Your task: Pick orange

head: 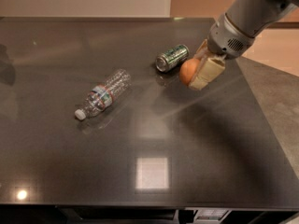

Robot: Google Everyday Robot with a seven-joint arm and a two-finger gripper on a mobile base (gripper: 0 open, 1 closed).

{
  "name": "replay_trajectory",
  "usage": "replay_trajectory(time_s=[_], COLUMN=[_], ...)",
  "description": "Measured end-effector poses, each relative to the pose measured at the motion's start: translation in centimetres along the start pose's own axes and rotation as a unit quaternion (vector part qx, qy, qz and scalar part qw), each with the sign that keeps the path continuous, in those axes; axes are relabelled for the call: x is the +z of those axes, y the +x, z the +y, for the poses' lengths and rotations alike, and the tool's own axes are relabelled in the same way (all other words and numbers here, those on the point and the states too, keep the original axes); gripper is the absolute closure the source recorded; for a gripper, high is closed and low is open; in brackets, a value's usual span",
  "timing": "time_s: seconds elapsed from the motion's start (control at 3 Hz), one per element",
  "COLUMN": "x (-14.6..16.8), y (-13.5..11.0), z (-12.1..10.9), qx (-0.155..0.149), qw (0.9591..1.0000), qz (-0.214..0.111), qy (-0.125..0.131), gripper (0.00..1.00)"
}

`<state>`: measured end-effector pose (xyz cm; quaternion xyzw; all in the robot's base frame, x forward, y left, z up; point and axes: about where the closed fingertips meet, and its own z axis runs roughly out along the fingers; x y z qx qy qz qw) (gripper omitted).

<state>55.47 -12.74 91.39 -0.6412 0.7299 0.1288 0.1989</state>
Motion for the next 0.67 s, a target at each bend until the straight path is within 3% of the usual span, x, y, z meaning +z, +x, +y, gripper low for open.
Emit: replay_trajectory(time_s=[0.33, 0.67], x=[-4.25, -4.25], y=[-4.86, -4.86], z=[0.36, 0.35], qx=[-0.049, -0.049], qw=[0.9987, 0.9987], qz=[-0.012, -0.012], qy=[0.005, 0.005], gripper=[1.00, 1.00])
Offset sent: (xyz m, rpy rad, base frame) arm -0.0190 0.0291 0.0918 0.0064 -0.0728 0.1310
